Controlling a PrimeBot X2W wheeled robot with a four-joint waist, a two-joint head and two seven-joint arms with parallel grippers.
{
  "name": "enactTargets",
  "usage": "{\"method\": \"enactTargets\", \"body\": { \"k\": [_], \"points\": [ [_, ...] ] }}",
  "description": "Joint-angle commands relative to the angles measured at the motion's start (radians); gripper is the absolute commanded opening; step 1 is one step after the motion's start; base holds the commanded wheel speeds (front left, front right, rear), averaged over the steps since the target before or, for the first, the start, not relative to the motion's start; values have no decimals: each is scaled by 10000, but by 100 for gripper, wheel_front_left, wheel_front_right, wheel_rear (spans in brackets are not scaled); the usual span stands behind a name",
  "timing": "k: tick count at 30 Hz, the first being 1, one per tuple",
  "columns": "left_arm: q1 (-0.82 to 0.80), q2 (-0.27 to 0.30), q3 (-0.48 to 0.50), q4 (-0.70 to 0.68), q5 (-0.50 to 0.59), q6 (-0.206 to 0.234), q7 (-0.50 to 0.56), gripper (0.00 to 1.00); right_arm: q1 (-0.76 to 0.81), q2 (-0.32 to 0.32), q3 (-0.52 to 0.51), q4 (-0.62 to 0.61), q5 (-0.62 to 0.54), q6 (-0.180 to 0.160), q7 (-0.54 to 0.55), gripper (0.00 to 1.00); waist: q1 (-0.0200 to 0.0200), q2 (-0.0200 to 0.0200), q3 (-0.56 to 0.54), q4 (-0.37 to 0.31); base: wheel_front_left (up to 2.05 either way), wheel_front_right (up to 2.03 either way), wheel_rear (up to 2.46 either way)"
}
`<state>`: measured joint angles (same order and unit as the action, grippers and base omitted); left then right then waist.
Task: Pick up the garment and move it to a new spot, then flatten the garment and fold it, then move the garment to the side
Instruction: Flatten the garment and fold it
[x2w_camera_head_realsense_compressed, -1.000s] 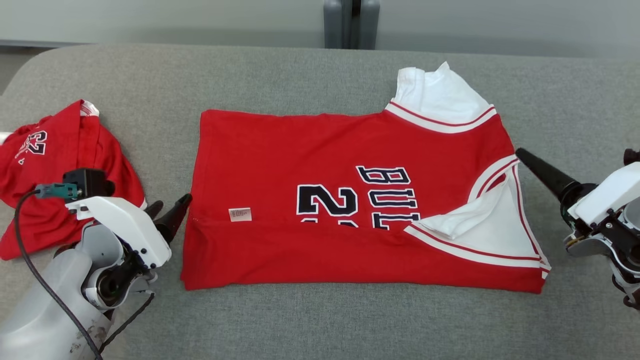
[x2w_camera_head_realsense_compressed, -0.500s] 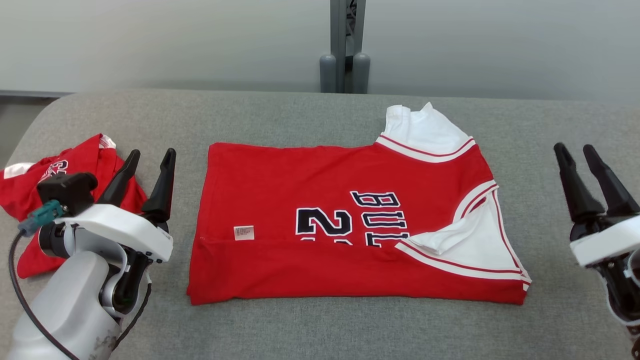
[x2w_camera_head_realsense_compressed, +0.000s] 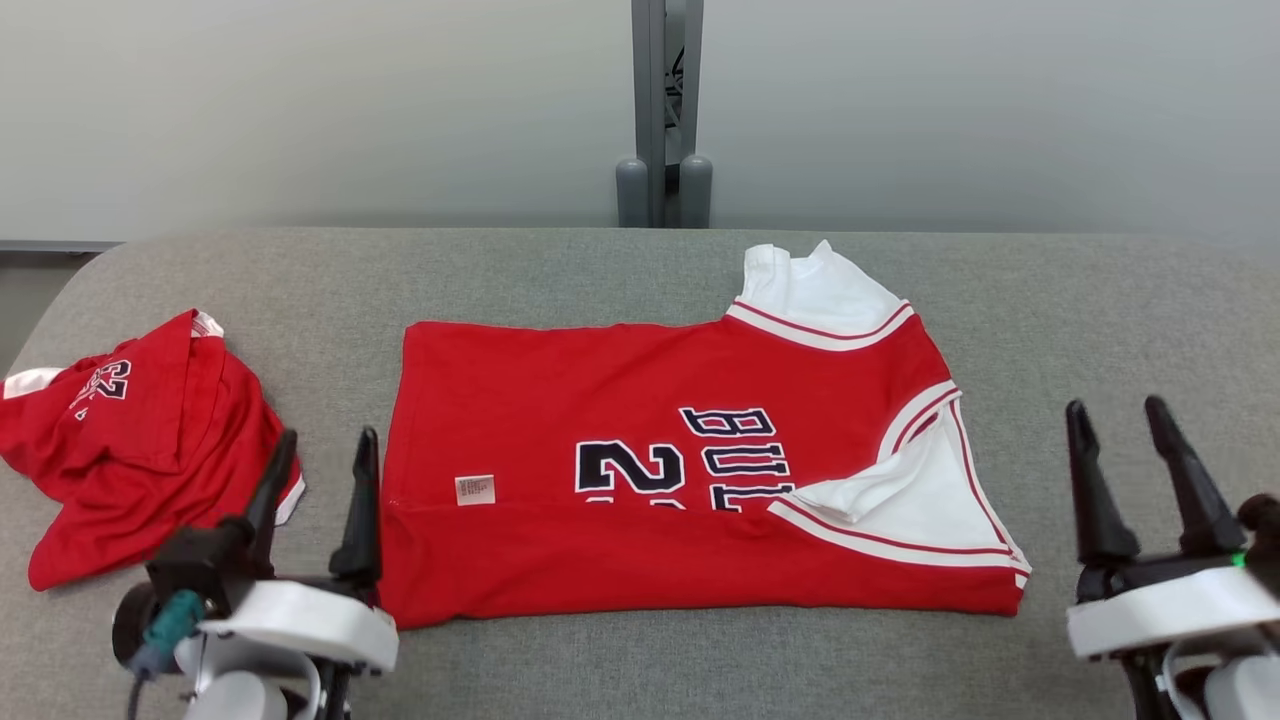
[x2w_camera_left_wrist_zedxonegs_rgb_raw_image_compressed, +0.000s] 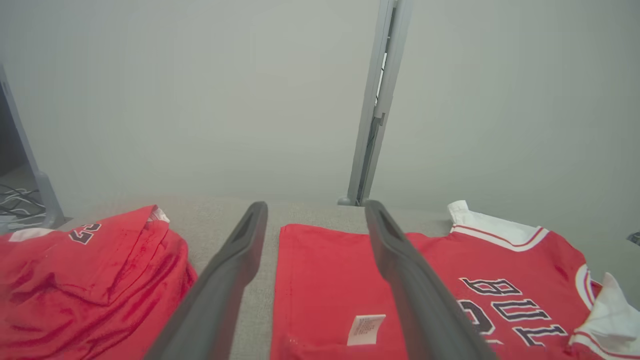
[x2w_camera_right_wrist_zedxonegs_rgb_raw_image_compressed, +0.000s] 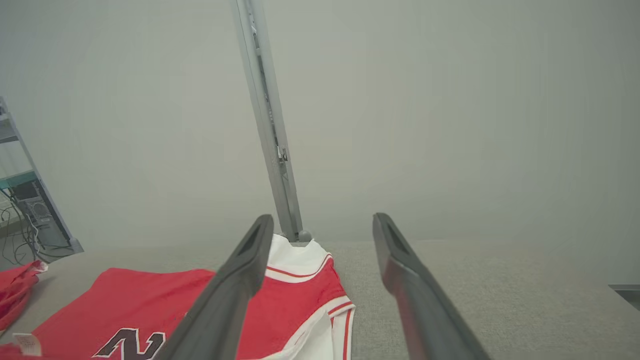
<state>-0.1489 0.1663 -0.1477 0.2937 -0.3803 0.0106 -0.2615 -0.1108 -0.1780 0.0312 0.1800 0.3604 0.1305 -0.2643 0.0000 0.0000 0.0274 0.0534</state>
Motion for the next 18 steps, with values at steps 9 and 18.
{"method": "enactTargets", "body": {
  "k": [9, 18],
  "points": [
    [1059, -973, 1014, 181, 1731, -397, -31, 100, 529, 666, -343, 831, -289, 5, -11, 100, 0, 0, -97, -72, 0, 0, 0],
    [959, -1143, 1454, 1050, 1335, -979, -32, 100, 416, 705, -197, 1665, 82, 5, -12, 100, 0, 0, -83, -101, 0, 0, 0]
  ]
}}
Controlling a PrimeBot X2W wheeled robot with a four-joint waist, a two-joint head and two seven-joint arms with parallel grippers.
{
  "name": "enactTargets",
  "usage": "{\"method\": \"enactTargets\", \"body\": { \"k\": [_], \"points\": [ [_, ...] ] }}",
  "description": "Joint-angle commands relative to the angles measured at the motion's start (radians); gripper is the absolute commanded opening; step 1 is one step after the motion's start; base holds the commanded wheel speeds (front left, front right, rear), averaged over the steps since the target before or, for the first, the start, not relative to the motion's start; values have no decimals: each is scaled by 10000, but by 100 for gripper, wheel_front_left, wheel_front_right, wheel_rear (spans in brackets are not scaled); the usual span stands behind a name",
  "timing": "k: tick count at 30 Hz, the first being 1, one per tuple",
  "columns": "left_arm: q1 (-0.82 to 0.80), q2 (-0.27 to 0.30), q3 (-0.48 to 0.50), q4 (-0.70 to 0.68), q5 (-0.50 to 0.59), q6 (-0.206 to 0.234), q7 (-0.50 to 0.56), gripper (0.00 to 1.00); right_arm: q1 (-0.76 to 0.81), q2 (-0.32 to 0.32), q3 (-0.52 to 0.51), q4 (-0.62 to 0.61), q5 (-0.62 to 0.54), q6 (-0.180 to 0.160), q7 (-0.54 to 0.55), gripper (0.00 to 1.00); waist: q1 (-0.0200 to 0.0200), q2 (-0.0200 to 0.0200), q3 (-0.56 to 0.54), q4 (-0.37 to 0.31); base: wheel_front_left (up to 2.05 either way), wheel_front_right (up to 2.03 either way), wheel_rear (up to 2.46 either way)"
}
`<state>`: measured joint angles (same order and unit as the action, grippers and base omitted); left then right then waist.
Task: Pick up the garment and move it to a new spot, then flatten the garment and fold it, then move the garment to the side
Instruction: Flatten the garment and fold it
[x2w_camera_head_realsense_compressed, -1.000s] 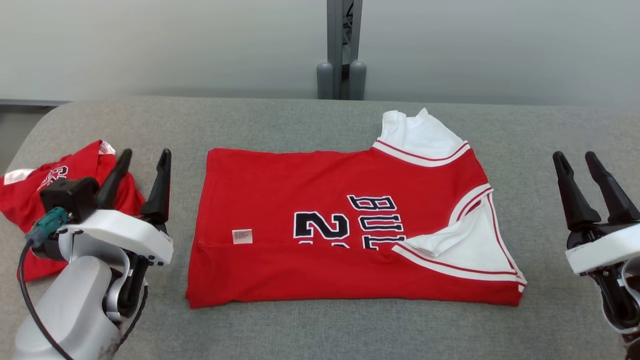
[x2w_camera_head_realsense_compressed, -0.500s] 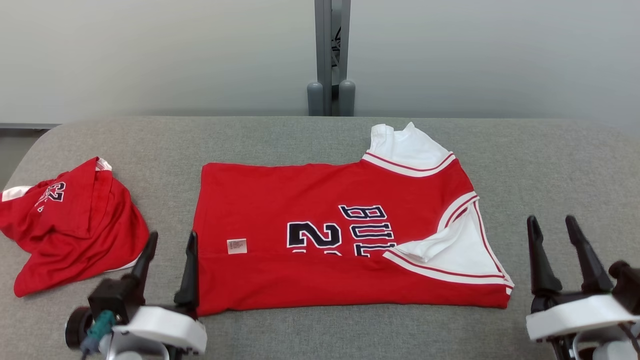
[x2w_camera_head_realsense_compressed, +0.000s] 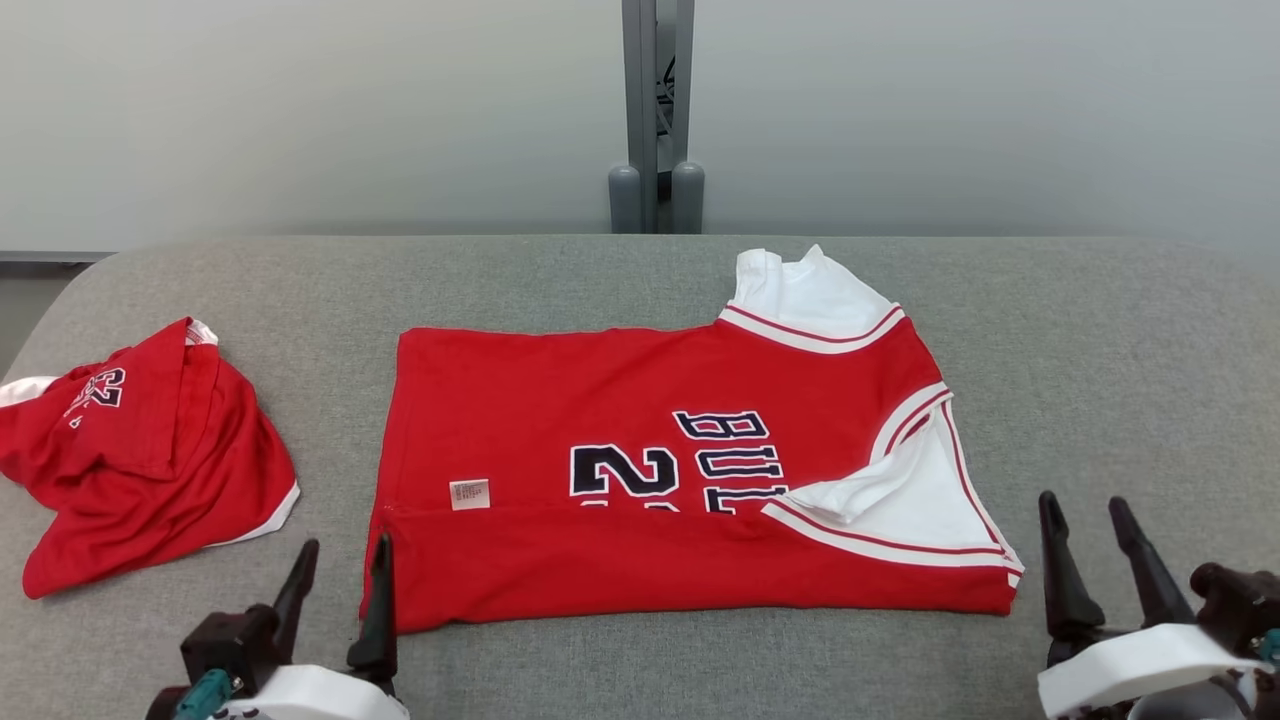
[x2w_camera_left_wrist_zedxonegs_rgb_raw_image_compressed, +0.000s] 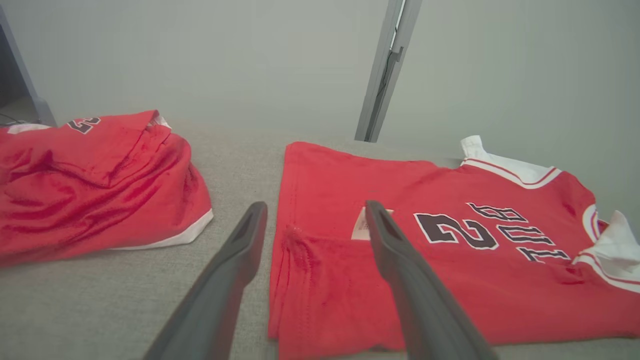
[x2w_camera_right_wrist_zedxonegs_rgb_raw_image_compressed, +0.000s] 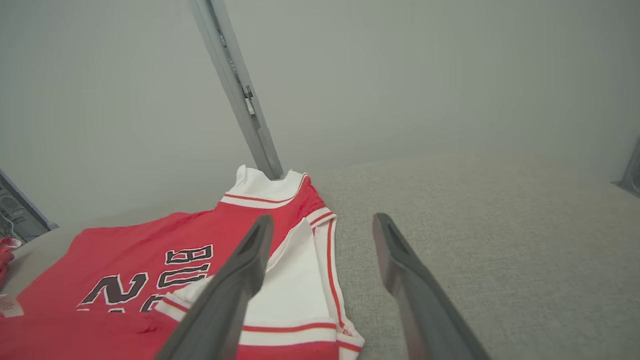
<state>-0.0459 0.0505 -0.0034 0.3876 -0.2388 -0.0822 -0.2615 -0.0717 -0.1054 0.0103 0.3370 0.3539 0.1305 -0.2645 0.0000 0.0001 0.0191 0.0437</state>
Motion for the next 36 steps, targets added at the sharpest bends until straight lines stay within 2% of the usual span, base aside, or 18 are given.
{"method": "enactTargets", "body": {
  "k": [1, 9, 16, 20, 31, 32, 33, 34, 35, 36],
  "points": [
    [-153, 16, -40, 319, -144, -107, -32, 100, -3, -14, 59, 280, 225, 5, -10, 100, 0, -1, 19, -5, 0, 0, 0],
    [-915, 11, -454, 2798, -694, -310, -32, 100, -552, -74, 515, 1957, 1287, 5, -12, 100, 0, -1, 293, -28, 0, 0, 0],
    [-1670, 25, -601, 4497, -724, 53, -33, 100, -1031, -232, 1028, 2841, 1882, 5, -10, 100, 0, -1, 563, -9, 0, 0, 0],
    [-2031, 23, -623, 5150, -1019, 124, -7, 100, -1227, -310, 1261, 3184, 2108, 5, -10, 100, 0, -1, 714, -10, 0, 0, 0],
    [-2694, -49, -1611, 6436, -1976, -240, 67, 100, -1775, -396, 2149, 4132, 2999, 5, -10, 100, 0, -1, 1003, 33, 0, 0, 0],
    [-2714, -58, -1710, 6518, -2047, -258, 75, 97, -1814, -387, 2212, 4168, 3091, 5, -10, 100, 0, -1, 1012, 39, 0, 0, 0],
    [-2774, -66, -1805, 6604, -2083, -272, 76, 82, -1856, -396, 2278, 4199, 3153, 5, -9, 100, 0, -1, 1020, 46, 0, 0, 0],
    [-2774, -66, -1805, 6604, -2083, -272, 76, 82, -1856, -396, 2278, 4199, 3153, 5, -9, 100, 0, -1, 1020, 46, 0, 0, 0],
    [-2822, -83, -1922, 6690, -2016, -256, 92, 51, -1879, -411, 2339, 4221, 3203, 5, -9, 100, 0, -1, 1028, 52, 0, 0, 0],
    [-2838, -98, -2024, 6764, -1987, -239, 93, 26, -1899, -416, 2416, 4249, 3274, 5, -9, 100, 0, -1, 1034, 56, 0, 0, 0]
  ]
}}
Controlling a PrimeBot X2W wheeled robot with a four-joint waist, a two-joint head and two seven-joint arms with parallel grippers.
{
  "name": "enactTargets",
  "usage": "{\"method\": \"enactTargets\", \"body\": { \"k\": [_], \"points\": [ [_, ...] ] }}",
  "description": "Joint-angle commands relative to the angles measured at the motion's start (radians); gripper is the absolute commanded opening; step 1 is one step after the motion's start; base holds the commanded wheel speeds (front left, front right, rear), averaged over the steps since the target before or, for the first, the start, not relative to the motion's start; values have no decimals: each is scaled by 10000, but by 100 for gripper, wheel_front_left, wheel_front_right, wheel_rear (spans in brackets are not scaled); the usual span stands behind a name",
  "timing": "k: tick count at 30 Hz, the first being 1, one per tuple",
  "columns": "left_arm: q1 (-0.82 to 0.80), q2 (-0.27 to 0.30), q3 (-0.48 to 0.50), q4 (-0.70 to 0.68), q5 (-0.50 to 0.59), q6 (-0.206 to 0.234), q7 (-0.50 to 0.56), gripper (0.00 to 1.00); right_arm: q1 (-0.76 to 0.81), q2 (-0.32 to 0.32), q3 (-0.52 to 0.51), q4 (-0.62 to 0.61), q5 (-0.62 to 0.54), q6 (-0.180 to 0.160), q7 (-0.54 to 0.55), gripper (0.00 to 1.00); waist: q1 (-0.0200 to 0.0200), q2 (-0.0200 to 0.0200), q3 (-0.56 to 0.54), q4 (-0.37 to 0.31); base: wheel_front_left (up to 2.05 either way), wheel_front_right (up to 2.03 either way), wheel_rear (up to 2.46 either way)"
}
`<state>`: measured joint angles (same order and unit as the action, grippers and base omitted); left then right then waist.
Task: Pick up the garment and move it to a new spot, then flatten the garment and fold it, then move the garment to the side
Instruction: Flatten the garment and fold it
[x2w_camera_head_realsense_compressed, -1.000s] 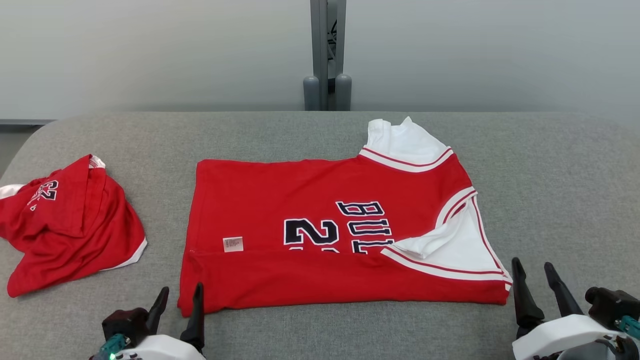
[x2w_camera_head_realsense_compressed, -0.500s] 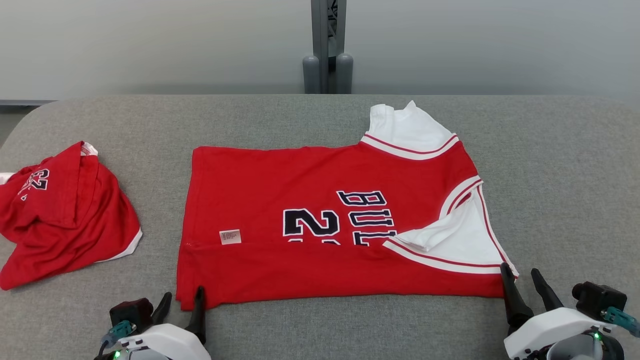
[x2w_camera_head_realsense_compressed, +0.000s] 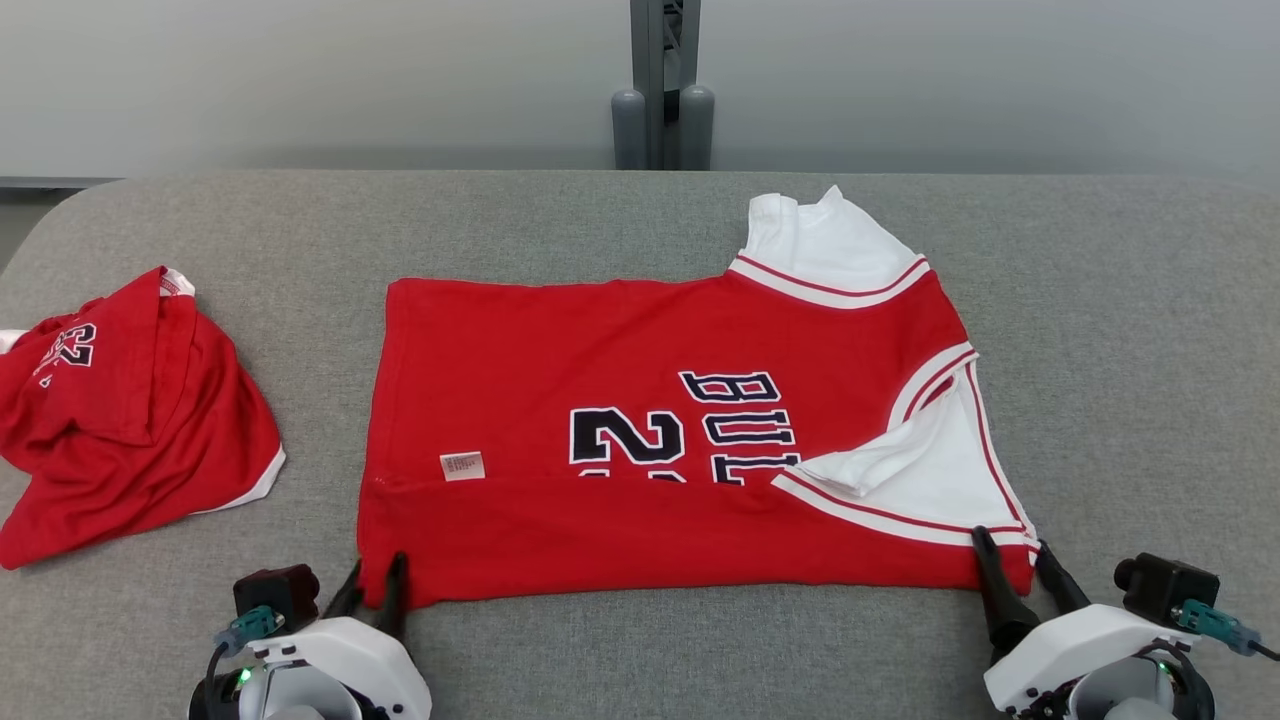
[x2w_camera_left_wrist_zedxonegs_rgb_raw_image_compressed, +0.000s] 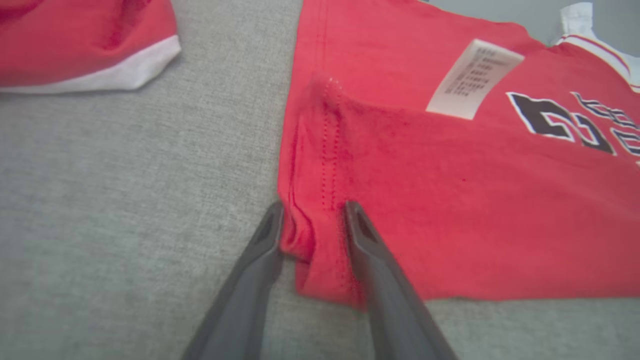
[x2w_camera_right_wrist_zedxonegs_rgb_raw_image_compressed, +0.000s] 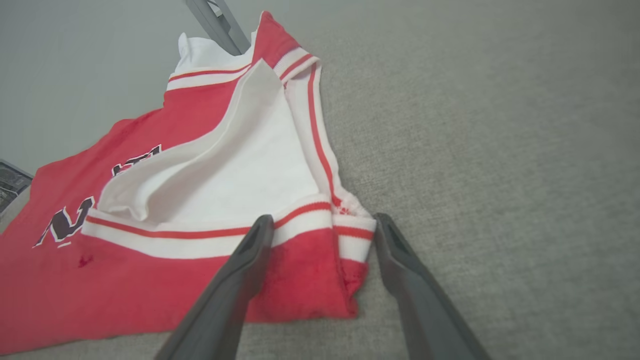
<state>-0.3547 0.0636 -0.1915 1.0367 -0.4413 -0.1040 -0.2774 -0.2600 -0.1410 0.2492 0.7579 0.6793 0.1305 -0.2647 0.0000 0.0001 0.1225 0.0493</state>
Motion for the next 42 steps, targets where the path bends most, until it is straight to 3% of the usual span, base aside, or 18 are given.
{"method": "enactTargets", "body": {
  "k": [1, 2, 3, 4, 23, 32, 42],
  "points": [
    [235, -232, -204, 336, 23, -21, 254, 4, -35, -49, 136, 93, 107, 5, -7, 100, 0, -1, 1, 7, 0, 0, 0],
    [200, -221, -241, 397, -19, -28, 254, 0, -79, -67, 221, 128, 165, 5, -1, 56, 0, -1, 6, 8, 0, 0, 0],
    [168, -203, -285, 459, -70, -48, 254, 0, -123, -95, 302, 157, 222, 5, 2, 25, 0, -1, 8, 8, 0, 0, 0],
    [135, -170, -326, 504, -106, -65, 254, 0, -153, -116, 355, 167, 278, 5, 2, 0, 0, -1, 10, 13, 0, 0, 0],
    [38, 138, -470, 590, -133, -193, 272, 0, 27, -616, 1218, 260, 992, 2, 65, 0, 0, -1, -522, 26, 0, 0, 0],
    [154, 649, -1488, 64, -479, -259, 1167, 0, 316, -1229, 1637, -11, 1810, 2, 838, 0, 0, -1, -983, 31, 0, 0, 0],
    [1020, 1803, -2655, -1942, -1720, -258, 2737, 0, 1059, -1710, 1514, -1285, 2809, 2, 2075, 0, 0, -1, -1261, 7, 0, 0, 0]
  ]
}}
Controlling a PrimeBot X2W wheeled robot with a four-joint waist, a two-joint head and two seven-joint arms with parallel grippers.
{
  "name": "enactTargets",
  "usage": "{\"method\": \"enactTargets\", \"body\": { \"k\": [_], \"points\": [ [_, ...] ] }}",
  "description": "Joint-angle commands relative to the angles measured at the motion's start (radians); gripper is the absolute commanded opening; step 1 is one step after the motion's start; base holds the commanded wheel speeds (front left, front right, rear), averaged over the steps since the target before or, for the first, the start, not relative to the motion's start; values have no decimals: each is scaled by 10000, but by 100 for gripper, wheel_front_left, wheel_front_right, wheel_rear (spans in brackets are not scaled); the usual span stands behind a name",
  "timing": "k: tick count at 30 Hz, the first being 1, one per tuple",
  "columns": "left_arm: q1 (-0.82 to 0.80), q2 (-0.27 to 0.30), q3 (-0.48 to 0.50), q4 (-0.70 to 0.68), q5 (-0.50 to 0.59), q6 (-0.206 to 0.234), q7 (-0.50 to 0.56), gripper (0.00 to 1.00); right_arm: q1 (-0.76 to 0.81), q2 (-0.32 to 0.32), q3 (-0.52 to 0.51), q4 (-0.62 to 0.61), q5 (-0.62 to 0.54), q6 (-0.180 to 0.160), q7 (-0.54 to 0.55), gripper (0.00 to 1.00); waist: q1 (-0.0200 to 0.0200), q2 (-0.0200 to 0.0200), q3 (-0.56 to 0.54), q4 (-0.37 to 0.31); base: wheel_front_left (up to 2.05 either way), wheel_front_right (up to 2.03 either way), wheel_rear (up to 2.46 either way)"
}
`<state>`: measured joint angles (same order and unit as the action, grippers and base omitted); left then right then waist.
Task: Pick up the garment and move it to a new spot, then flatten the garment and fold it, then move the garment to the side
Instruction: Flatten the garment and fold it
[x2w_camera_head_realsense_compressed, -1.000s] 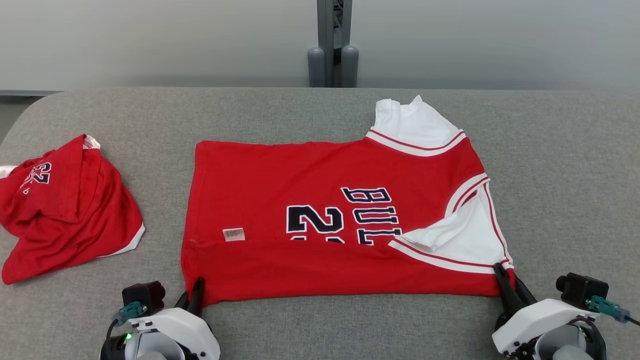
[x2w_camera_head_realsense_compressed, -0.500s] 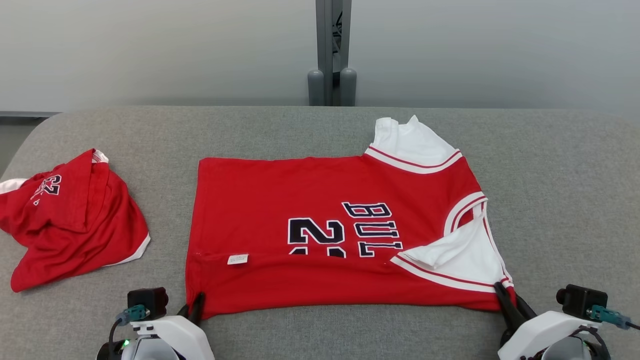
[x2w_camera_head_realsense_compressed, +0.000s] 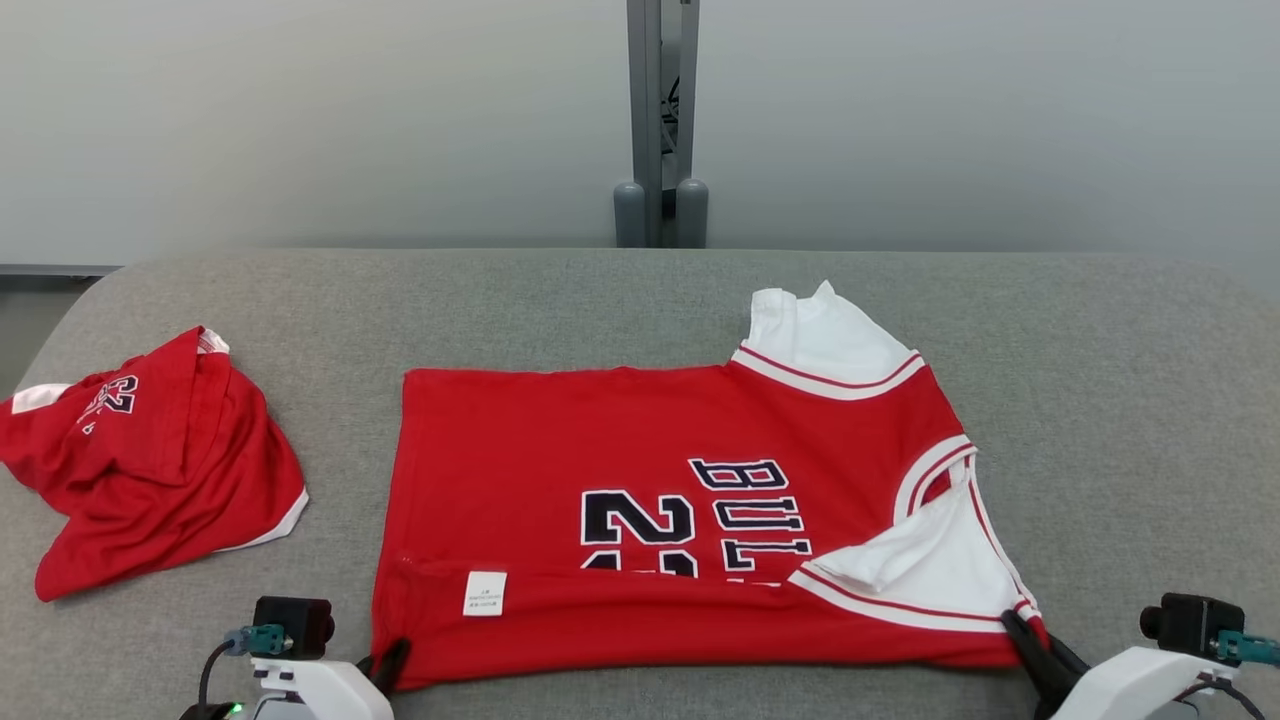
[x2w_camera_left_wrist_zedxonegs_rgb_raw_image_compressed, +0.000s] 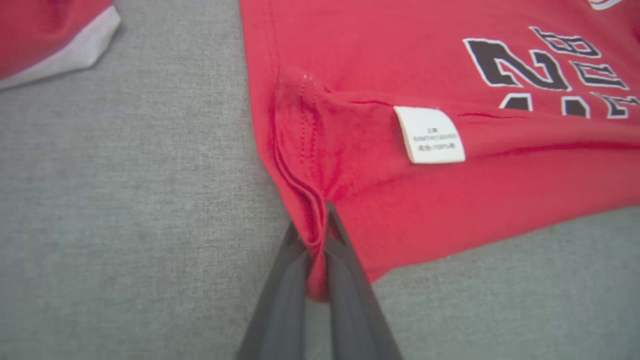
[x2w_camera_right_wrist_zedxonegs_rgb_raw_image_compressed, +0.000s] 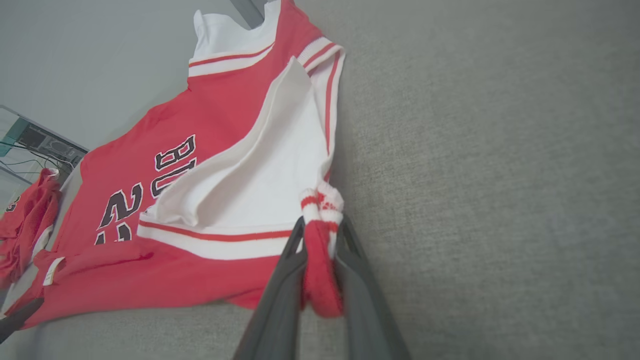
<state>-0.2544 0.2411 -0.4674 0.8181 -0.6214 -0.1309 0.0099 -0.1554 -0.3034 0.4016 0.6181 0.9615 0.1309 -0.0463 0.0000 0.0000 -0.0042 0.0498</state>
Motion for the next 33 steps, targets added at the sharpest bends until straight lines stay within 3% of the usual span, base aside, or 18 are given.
{"method": "enactTargets", "body": {
  "k": [1, 13, 18, 24, 25, 26, 27, 28, 33],
  "points": [
    [134, 179, 10, -20, -55, 10, 59, 0, 128, -145, -28, -50, 68, -2, 61, 0, 0, 0, -20, 14, 0, 0, 0],
    [1578, 1879, -285, -3433, -1099, 77, 2313, 0, 1710, -554, -773, -1945, 1062, -2, 2679, 0, 0, 0, -153, 136, 0, 0, 0],
    [2104, 2259, -212, -4636, -1308, 416, 2884, 0, 2365, -503, -1285, -2521, 951, -2, 3810, 0, 0, 0, -102, 136, 0, 0, 0],
    [2502, 2400, -259, -5444, -1496, 731, 3322, 0, 2987, -9, -2169, -3248, 532, 0, 4727, 0, 0, 0, -37, 87, 0, 0, 0],
    [2547, 2420, -267, -5526, -1500, 792, 3397, 0, 3063, 98, -2378, -3307, 407, 0, 4837, 26, 0, 0, -41, 72, 0, 0, 0],
    [2613, 2427, -240, -5566, -1534, 886, 3492, 0, 3102, 206, -2565, -3334, 287, 0, 4981, 100, 0, 0, -50, 61, 0, 0, 0],
    [2685, 2442, -223, -5594, -1569, 1005, 3596, 55, 3137, 340, -2728, -3363, 162, 0, 5132, 100, 0, 0, -62, 50, 0, 0, 0],
    [2723, 2472, -223, -5626, -1558, 1118, 3719, 100, 3158, 479, -2888, -3450, 27, 2, 5270, 100, 0, 0, -75, 38, 0, 0, 0],
    [2839, 2704, -139, -5920, -1630, 1413, 4044, 100, 3155, 1063, -4027, -3950, -656, 2, 5552, 100, 0, 0, -105, -8, 0, 0, 0]
  ]
}}
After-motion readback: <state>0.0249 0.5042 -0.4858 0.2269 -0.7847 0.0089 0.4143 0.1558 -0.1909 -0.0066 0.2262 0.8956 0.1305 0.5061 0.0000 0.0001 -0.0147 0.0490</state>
